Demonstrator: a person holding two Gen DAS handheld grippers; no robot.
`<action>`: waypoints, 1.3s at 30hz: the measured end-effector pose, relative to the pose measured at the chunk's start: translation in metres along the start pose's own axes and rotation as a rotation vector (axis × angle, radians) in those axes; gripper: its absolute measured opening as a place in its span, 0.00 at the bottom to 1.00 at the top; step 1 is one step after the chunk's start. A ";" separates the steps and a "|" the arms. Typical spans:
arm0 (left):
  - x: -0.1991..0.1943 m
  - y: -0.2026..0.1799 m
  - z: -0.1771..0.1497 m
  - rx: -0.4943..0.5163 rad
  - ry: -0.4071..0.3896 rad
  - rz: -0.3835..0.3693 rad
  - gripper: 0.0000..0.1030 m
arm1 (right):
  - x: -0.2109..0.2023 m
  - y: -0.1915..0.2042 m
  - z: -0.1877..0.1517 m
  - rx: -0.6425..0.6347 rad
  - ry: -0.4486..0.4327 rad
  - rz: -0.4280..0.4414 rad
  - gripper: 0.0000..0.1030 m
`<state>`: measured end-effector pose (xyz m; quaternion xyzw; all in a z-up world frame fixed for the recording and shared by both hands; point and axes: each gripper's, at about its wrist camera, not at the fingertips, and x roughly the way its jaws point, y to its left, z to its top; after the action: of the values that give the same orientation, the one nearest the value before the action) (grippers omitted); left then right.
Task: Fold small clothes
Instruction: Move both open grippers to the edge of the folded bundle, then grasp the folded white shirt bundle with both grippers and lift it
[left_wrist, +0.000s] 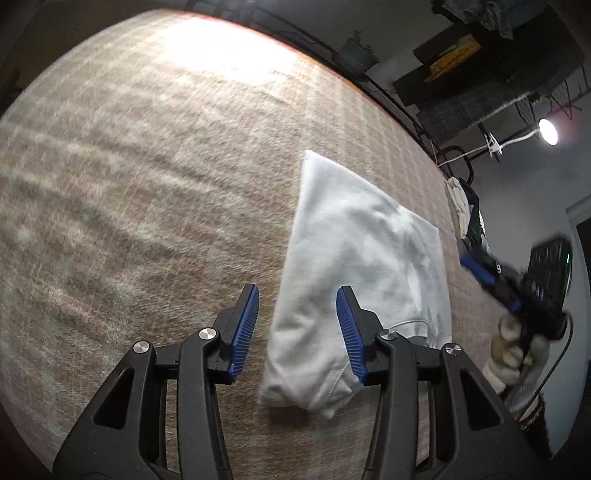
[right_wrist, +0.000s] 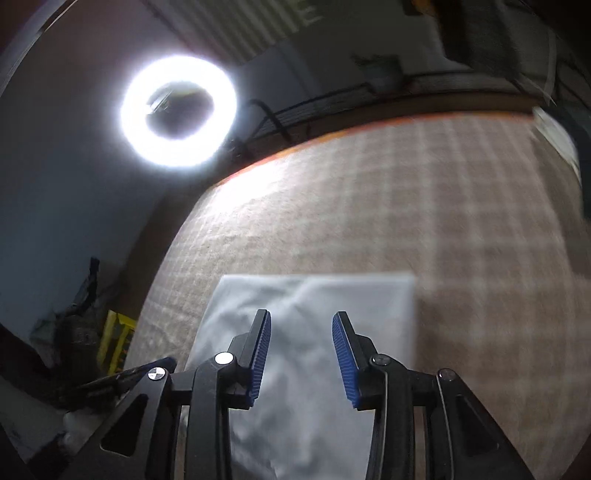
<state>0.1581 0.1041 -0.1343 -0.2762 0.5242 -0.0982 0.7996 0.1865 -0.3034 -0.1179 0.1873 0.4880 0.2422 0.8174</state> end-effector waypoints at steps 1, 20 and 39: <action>0.003 0.006 0.000 -0.023 0.010 -0.005 0.43 | -0.007 -0.011 -0.008 0.038 0.004 0.007 0.39; 0.036 -0.010 0.020 -0.096 0.043 -0.102 0.43 | 0.027 -0.063 -0.045 0.262 0.076 0.226 0.31; 0.021 -0.098 0.015 0.172 -0.090 0.021 0.07 | 0.007 0.033 -0.023 -0.043 0.054 -0.013 0.09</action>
<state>0.1930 0.0188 -0.0929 -0.2051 0.4802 -0.1222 0.8441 0.1620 -0.2703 -0.1155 0.1601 0.5057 0.2524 0.8093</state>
